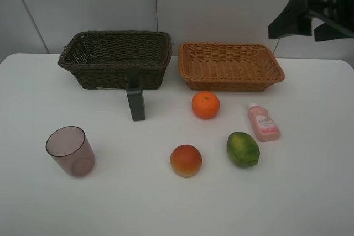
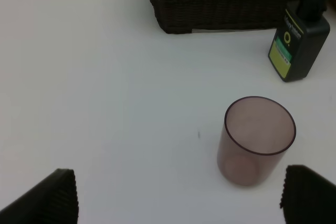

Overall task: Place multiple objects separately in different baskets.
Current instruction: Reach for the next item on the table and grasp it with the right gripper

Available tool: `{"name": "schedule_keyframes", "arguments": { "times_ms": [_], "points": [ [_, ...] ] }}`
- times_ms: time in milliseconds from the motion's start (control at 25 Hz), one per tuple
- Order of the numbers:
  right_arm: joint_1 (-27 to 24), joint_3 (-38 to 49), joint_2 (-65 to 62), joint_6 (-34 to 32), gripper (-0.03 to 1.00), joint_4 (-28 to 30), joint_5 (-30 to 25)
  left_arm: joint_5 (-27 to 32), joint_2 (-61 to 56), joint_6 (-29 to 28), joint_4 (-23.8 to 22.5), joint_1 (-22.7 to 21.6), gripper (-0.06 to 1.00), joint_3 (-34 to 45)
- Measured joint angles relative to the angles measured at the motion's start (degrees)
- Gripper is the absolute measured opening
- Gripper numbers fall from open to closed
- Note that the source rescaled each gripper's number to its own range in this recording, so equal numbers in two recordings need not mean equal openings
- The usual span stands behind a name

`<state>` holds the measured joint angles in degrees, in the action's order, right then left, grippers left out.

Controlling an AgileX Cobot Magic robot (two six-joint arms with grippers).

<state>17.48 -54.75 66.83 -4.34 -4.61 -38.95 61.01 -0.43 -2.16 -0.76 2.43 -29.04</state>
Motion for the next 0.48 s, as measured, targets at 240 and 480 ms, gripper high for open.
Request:
{"name": "schedule_keyframes", "arguments": {
  "times_ms": [240, 480],
  "points": [
    [5.6, -0.1, 10.1, -0.6, 0.88, -2.3, 4.1, 0.0, 0.0, 0.0, 0.0, 0.0, 1.0, 0.0],
    [12.0, -0.5, 17.5, -5.3, 0.88, -2.2, 4.7, 0.0, 0.0, 0.0, 0.0, 0.0, 1.0, 0.0]
  ]
}}
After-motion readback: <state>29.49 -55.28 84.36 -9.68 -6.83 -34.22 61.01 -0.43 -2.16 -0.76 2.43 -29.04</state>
